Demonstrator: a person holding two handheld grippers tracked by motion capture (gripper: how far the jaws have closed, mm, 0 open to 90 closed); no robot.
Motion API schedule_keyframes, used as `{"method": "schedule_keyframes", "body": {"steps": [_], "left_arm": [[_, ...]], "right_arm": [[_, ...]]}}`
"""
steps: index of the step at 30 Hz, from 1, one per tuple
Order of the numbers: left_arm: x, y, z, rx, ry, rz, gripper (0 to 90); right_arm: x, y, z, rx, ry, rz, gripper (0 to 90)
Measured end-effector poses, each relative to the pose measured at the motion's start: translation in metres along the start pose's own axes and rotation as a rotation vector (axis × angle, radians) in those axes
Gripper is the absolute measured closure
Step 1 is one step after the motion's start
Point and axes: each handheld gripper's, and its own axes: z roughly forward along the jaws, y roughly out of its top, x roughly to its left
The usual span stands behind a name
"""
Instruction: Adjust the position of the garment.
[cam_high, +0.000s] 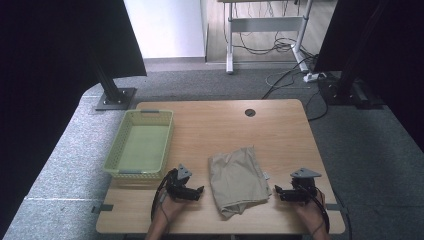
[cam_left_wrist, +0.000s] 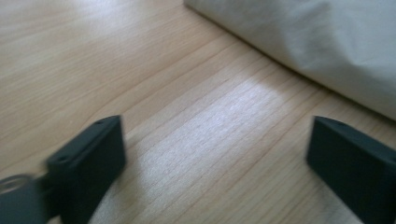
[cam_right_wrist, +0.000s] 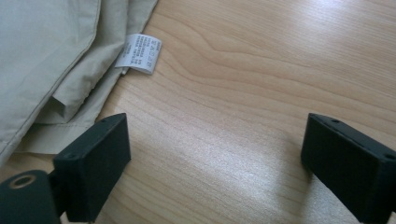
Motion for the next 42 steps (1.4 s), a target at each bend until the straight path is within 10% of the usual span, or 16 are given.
{"method": "schedule_keyframes", "body": {"steps": [20, 31, 42], "left_arm": [[-0.001, -0.002, -0.002, -0.011, 0.02, -0.025, 2.3], [-0.001, -0.002, -0.002, -0.011, 0.022, -0.027, 2.1], [-0.001, -0.002, -0.002, -0.011, 0.022, -0.027, 2.1]], "right_arm": [[0.006, 0.004, -0.005, 0.021, 0.031, -0.008, 2.1], [0.026, 0.023, -0.017, -0.04, 0.091, -0.05, 3.7], [0.075, 0.055, -0.007, -0.063, 0.215, -0.151, 5.3]]}}
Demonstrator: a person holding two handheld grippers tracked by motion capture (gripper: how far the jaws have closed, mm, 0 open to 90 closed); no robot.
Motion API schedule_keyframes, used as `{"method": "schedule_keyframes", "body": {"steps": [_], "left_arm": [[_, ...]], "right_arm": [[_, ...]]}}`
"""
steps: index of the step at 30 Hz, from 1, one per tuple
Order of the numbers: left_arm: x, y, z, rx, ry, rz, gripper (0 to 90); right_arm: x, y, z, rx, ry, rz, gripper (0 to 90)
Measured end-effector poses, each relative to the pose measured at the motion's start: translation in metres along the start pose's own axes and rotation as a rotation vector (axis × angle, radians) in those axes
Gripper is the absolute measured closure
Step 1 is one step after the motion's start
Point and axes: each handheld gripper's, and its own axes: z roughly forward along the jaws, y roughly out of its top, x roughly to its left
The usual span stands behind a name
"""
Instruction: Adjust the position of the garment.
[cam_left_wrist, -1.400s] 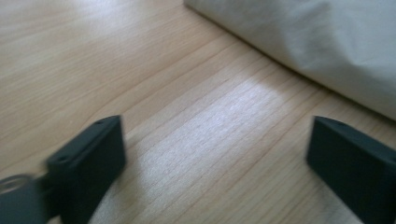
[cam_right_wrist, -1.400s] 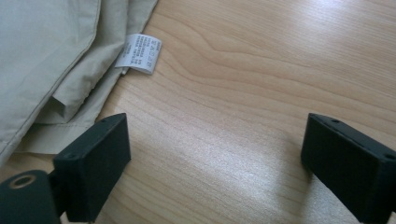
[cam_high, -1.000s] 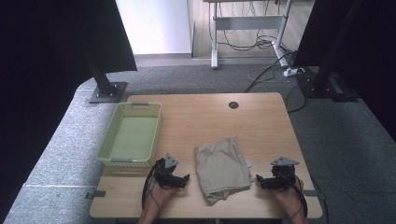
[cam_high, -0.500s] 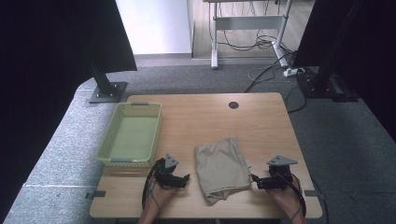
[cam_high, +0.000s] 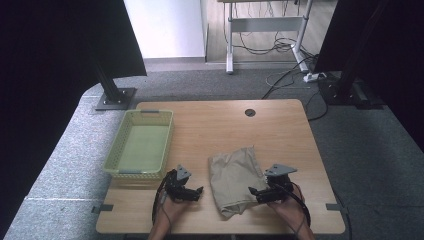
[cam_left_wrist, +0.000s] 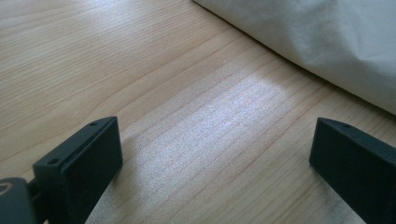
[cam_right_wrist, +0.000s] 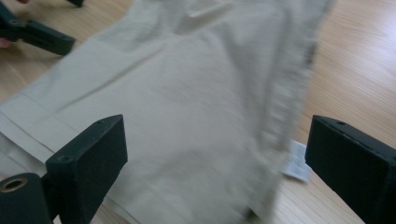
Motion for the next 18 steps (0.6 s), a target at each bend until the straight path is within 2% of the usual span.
{"method": "schedule_keyframes", "body": {"steps": [4, 7, 8, 11, 12, 14, 18], "left_arm": [[0.0, 0.0, 0.0, 0.0, 0.0, 0.0, 2.1], [0.0, 0.0, 0.0, 0.0, 0.0, 0.0, 2.1], [0.0, 0.0, 0.0, 0.0, 0.0, 0.0, 2.1], [0.0, 0.0, 0.0, 0.0, 0.0, 0.0, 2.1], [0.0, 0.0, 0.0, 0.0, 0.0, 0.0, 2.1], [0.0, 0.0, 0.0, 0.0, 0.0, 0.0, 2.1], [0.0, 0.0, 0.0, 0.004, -0.005, 0.005, 0.8]], "right_arm": [[0.013, 0.005, 0.014, 0.011, 0.037, -0.034, 5.5], [0.016, 0.005, 0.017, 0.016, 0.044, -0.043, 5.5], [0.021, 0.003, 0.025, 0.033, 0.056, -0.064, 5.5], [0.024, -0.001, 0.033, 0.057, 0.065, -0.071, 5.5], [0.024, -0.007, 0.04, 0.081, 0.073, -0.062, 5.5], [0.023, -0.01, 0.043, 0.09, 0.076, -0.058, 5.4], [0.026, -0.015, 0.05, 0.088, 0.022, -0.064, 5.2]]}}
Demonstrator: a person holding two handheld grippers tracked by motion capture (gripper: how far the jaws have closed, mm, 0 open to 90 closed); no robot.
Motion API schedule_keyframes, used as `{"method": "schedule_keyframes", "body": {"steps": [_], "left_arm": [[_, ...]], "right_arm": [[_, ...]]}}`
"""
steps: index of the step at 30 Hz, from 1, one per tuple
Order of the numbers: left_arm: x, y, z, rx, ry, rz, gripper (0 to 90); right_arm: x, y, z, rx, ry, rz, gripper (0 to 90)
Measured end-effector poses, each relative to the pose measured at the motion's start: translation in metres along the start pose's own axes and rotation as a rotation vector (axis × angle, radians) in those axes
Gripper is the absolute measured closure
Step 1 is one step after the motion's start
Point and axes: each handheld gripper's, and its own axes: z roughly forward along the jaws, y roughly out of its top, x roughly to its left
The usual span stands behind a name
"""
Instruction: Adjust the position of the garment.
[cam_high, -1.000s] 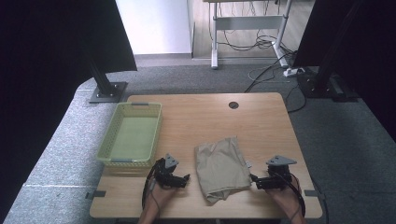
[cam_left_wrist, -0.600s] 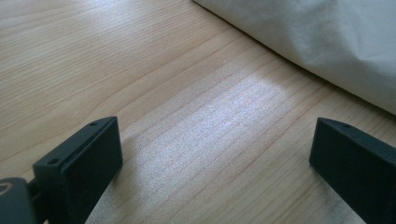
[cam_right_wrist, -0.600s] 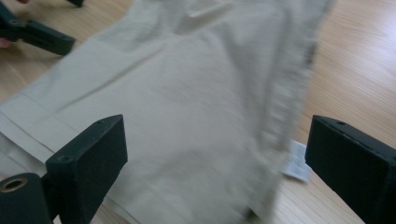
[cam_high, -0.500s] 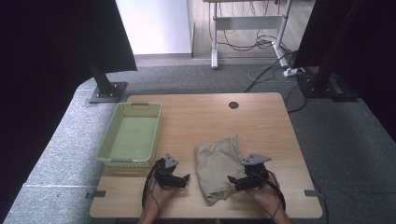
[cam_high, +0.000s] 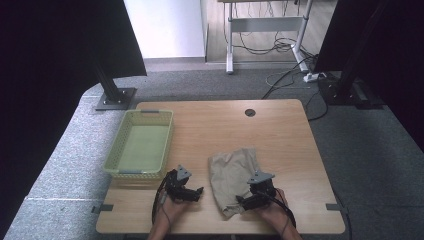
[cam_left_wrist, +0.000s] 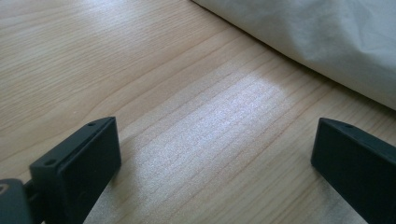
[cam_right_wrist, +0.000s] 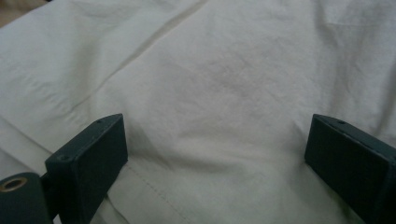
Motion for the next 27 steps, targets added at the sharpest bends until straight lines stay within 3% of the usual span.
{"method": "schedule_keyframes", "body": {"steps": [11, 27], "left_arm": [[-0.001, -0.001, -0.001, 0.004, 0.003, -0.003, 0.0], [0.0, -0.002, -0.002, -0.001, 0.004, -0.008, 0.8]], "right_arm": [[-0.012, 0.003, 0.004, -0.008, -0.062, 0.063, 5.2], [-0.057, 0.018, 0.02, -0.02, -0.16, 0.164, 5.2]]}}
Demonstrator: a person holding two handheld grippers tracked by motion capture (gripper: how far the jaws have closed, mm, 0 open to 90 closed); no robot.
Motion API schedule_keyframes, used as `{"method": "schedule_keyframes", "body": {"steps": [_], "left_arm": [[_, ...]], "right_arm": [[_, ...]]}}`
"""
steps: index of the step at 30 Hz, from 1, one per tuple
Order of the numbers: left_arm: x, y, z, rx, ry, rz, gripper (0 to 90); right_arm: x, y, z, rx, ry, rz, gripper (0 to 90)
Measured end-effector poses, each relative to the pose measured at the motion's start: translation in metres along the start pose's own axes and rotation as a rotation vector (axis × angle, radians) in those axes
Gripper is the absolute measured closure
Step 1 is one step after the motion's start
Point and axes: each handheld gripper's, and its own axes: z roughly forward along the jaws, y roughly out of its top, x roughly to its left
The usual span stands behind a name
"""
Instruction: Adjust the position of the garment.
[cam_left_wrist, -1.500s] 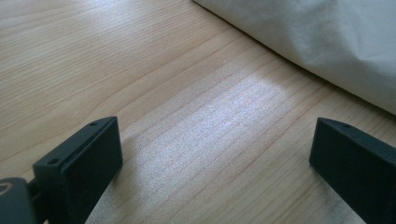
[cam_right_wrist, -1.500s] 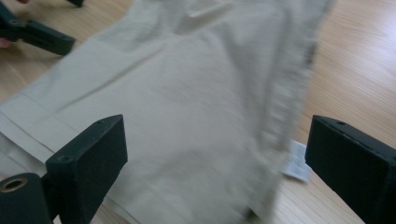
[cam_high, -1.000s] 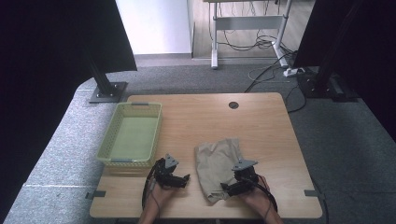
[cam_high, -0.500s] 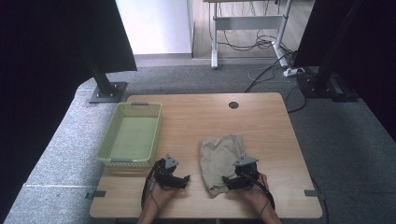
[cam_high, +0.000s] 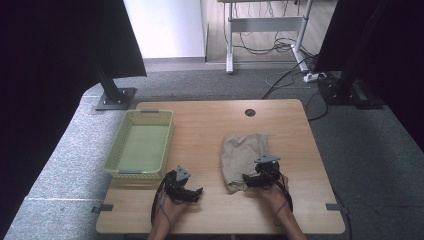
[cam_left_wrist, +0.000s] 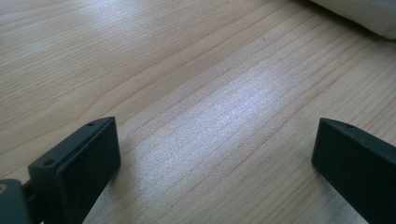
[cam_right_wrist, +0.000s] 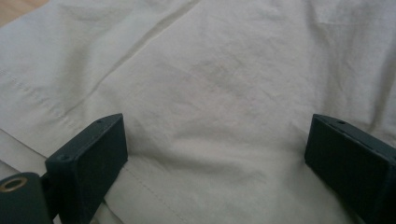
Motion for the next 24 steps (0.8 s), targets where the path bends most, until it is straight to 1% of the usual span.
{"method": "schedule_keyframes", "body": {"steps": [3, 4, 5, 6, 13, 14, 15, 16, 24], "left_arm": [[0.0, 0.0, 0.0, 0.0, 0.0, 0.0, 0.9], [0.0, 0.0, 0.0, 0.0, 0.0, 0.0, 0.9], [0.0, 0.0, 0.0, -0.002, -0.002, 0.002, 0.9], [0.0, 0.0, 0.0, -0.002, -0.002, 0.002, 1.5], [0.0, 0.0, -0.001, -0.007, -0.005, 0.006, 3.1], [0.0, 0.0, -0.001, -0.007, -0.005, 0.006, 3.1], [0.0, 0.0, -0.001, -0.007, -0.005, 0.007, 3.1], [-0.001, 0.0, -0.001, -0.007, -0.005, 0.007, 3.1], [-0.001, -0.001, -0.001, -0.009, -0.009, 0.011, 3.7]], "right_arm": [[-0.001, 0.001, 0.001, 0.0, -0.003, 0.003, 5.2], [-0.005, 0.004, 0.004, -0.001, -0.011, 0.01, 5.2], [-0.005, 0.004, 0.004, -0.001, -0.011, 0.01, 5.2], [-0.011, 0.009, 0.009, 0.0, -0.02, 0.019, 5.3], [-0.02, 0.016, 0.016, -0.007, -0.033, 0.032, 5.2], [-0.024, 0.018, 0.019, -0.011, -0.04, 0.036, 5.2], [-0.024, 0.018, 0.019, -0.011, -0.04, 0.036, 5.2], [-0.028, 0.022, 0.023, -0.009, -0.042, 0.04, 5.2], [-0.032, 0.025, 0.025, -0.006, -0.03, 0.031, 5.1]]}}
